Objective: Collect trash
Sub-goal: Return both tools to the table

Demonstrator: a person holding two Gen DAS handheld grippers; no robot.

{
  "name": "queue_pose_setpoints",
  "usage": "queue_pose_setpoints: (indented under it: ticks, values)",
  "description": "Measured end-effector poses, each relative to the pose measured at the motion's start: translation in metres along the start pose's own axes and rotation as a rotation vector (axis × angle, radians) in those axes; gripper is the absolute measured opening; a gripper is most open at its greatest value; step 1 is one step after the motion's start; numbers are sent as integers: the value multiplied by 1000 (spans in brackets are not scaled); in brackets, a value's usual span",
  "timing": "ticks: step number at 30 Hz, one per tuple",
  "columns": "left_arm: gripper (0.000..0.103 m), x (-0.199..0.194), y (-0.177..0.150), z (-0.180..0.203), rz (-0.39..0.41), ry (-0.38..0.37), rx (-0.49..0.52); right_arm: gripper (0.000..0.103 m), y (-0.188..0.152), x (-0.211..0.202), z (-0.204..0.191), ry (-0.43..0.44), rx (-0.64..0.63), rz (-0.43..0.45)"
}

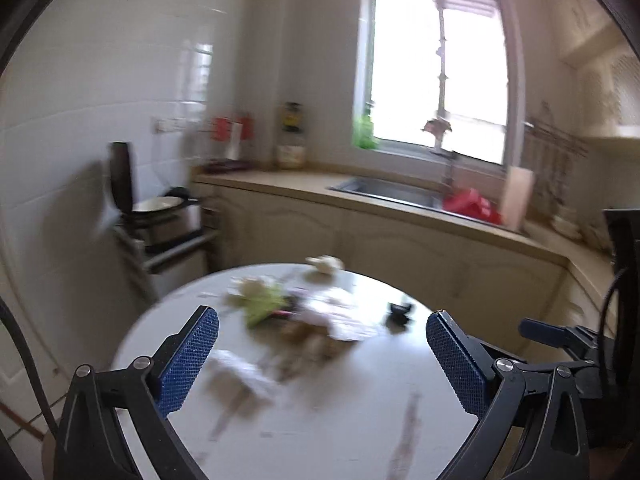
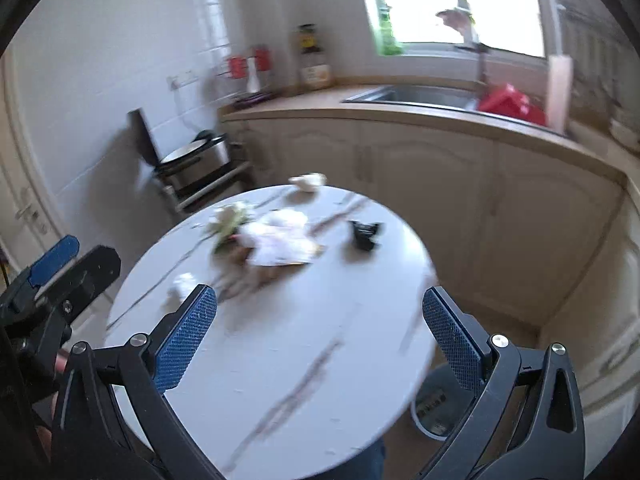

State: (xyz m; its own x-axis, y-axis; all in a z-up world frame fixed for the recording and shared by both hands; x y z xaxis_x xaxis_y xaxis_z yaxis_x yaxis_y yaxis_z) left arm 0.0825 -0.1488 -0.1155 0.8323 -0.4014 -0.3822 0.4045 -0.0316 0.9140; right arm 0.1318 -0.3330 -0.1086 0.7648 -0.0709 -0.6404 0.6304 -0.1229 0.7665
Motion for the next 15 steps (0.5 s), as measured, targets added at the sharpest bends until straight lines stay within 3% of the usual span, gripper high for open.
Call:
queue_pose_setpoints:
  ticks: [4,15]
  values:
    - [102,-60,-20,-30,20,76,-48,103,3,-2,-44,44,-62,7]
    - [102,-120,-25,-49,-10,149,-138,103,11,-7,-82,69,-136,16]
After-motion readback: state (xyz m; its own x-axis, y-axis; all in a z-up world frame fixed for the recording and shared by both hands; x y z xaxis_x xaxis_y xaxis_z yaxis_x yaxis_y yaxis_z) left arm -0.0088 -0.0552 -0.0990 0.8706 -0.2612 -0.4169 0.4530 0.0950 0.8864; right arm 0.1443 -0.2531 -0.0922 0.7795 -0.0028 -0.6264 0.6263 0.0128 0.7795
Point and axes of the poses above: each gripper's, at about its wrist camera, not at the fingertips, and x roughly the way its jaws point, z to its right, y to its top, the point moved 2 cm from there along x, roughly the way its jaws point, and after that the axes turned 10 degrees about -y, right-handed, at the moved point
